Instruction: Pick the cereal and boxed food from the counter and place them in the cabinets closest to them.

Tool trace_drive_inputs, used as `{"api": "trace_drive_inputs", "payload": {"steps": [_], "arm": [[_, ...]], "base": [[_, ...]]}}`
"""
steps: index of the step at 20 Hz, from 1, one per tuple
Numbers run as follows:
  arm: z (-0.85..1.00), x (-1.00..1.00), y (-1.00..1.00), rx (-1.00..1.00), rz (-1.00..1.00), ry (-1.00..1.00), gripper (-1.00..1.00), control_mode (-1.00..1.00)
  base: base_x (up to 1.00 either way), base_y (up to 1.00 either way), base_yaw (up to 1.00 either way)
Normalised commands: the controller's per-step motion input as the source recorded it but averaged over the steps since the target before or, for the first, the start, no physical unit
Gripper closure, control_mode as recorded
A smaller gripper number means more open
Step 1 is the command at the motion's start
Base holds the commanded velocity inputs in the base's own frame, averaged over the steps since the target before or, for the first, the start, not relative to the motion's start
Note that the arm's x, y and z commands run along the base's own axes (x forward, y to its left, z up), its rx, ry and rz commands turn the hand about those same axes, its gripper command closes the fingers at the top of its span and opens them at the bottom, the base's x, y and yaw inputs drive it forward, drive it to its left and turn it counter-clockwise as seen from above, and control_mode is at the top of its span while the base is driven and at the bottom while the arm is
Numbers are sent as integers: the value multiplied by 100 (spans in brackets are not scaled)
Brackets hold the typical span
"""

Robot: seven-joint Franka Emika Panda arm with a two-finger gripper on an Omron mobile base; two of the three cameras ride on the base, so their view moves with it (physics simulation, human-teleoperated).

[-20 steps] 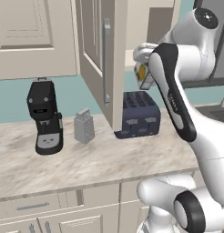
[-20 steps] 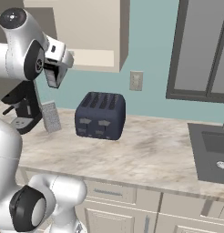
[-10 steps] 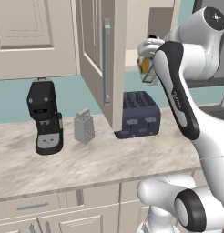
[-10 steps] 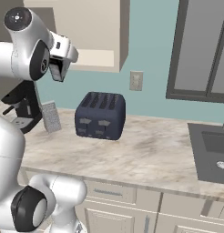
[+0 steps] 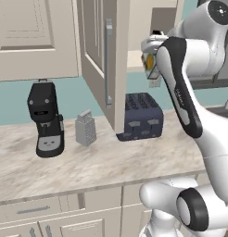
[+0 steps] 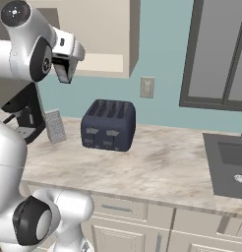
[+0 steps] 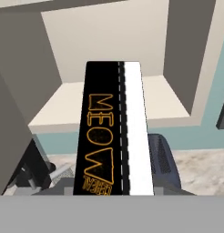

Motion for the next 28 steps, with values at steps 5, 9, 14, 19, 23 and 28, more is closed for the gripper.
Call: {"api": "trace_drive_inputs", "payload": {"steps": [5,9,14,19,23,28], "arm": [[-1,0,0,-2,0,-6,100,-100],[0,25,0,0,0,-2,100,-100],[0,40,0,0,0,0,100,-100],[2,48,0,0,0,0,100,-100],[0,46,0,-1,0,0,100,-100],[0,44,0,-5,0,0,100,-100]], "base": [[0,0,0],[0,0,0],[0,0,0],[0,0,0],[0,0,0],[0,0,0]]}}
